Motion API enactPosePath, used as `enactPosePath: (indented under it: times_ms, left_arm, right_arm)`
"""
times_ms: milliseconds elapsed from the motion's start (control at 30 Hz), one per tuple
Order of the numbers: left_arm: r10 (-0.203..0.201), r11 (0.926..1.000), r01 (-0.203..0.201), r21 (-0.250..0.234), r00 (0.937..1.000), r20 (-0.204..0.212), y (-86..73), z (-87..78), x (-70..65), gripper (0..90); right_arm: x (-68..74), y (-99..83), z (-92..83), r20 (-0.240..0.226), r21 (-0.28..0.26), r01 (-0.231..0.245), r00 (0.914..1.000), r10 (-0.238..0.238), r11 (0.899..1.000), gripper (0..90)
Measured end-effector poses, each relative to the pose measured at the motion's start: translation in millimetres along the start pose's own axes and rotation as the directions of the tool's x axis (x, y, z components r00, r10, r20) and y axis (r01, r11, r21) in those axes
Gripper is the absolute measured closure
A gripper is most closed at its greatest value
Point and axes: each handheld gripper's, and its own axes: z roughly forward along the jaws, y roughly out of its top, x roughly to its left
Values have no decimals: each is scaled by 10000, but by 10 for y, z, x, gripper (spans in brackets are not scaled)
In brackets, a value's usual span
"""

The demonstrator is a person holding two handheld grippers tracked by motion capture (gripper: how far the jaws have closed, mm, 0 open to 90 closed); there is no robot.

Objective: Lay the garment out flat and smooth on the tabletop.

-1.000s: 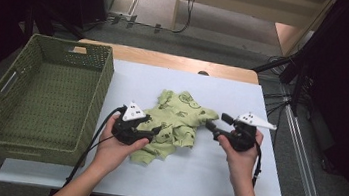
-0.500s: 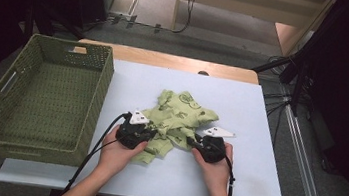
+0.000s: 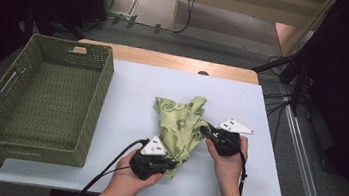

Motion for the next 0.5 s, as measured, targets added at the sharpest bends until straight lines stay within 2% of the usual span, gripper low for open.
enactPosePath:
  times_ms: [67,100,133,167,200,233,267,333,400,433,500]
  left_arm:
    - [153,9999,-153,-36,9998,-99,16,4,-14,839]
    - [26,9998,-25,-184,10000,34,27,-22,24,800]
    - [-114,9994,118,-322,9999,102,36,-54,68,723]
    - [-172,9988,168,-457,9998,-75,47,-94,115,643]
    - [-169,9983,149,-566,9992,-352,55,-128,152,580]
    - [-280,9961,206,-856,9959,-858,71,-179,221,532]
    - [-339,9951,226,-963,9926,-1170,82,-207,273,471]
    - [-793,9908,566,-1227,9788,-1891,104,-241,447,426]
    - [-1025,9908,811,-1080,9722,-2103,105,-194,585,408]
    - [-1016,9923,836,-918,9718,-2129,102,-155,621,406]
    - [-1007,9949,1006,-116,9697,-2225,78,-29,703,403]
  right_arm:
    - [25,-1,26,131,161,269,9995,-271,9995,760]
    - [18,-14,31,159,218,234,9996,-238,9995,755]
    - [-21,-45,33,48,257,-16,10000,14,9997,733]
    - [-67,-79,27,-156,165,-302,9994,304,9994,674]
    - [-106,-116,12,-288,57,-653,9974,654,9979,587]
    - [-122,-140,-2,-291,33,-901,9955,901,9959,514]
    - [-140,-178,-31,-118,90,-1084,9940,1085,9941,469]
    - [-153,-237,-63,30,143,-1380,9904,1379,9903,375]
    - [-153,-300,-73,29,270,-1946,9809,1946,9805,306]
    - [-135,-335,-72,13,368,-2209,9753,2210,9746,298]
    - [-100,-378,-45,-36,534,-2289,9733,2295,9720,297]
